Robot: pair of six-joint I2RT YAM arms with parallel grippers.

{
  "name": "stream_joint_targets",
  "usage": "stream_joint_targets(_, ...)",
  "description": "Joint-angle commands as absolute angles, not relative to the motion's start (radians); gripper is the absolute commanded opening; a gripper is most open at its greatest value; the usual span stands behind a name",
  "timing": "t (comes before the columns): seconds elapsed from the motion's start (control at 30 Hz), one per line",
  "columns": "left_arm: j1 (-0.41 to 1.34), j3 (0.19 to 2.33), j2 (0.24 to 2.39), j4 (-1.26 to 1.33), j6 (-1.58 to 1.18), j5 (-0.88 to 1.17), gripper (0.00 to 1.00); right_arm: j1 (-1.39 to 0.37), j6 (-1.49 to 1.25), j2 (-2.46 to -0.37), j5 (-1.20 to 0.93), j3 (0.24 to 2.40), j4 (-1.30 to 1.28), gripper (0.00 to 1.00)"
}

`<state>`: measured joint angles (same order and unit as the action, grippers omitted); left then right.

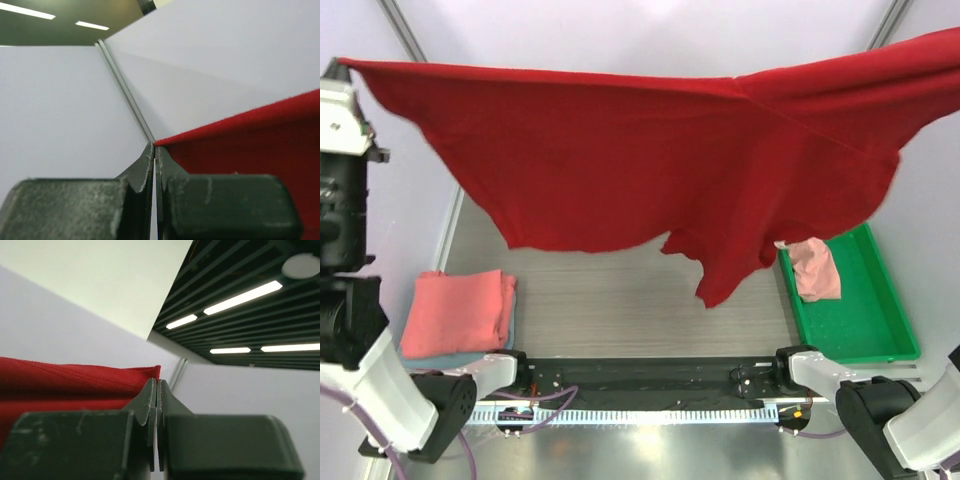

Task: Fold and stack the t-shirts
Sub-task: Flatten the tshirt out

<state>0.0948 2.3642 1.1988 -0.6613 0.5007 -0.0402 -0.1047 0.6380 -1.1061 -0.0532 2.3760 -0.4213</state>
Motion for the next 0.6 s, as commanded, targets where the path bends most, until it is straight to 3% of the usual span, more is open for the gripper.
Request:
stream_joint_targets(0.0, 0.086, 2.346, 1.207, -0.594, 0.561, -0.068, 0.00, -0.103, 0.741, -1.193, -0.011, 2.438, -0.299, 0.01)
stream_joint_targets(0.3, 0.086, 1.996, 1.161, -0.445, 0.652, -0.101, 0.00, -0.103, 0.762, -1.223, -0.005, 2.197, -0.198, 0.01)
stream_joint_targets(0.57, 0.084, 1.784, 1.390, -0.449, 0.644, -0.022, 0.00, -0.101, 0.887, -1.292, 0.014, 1.697, -0.051, 0.01)
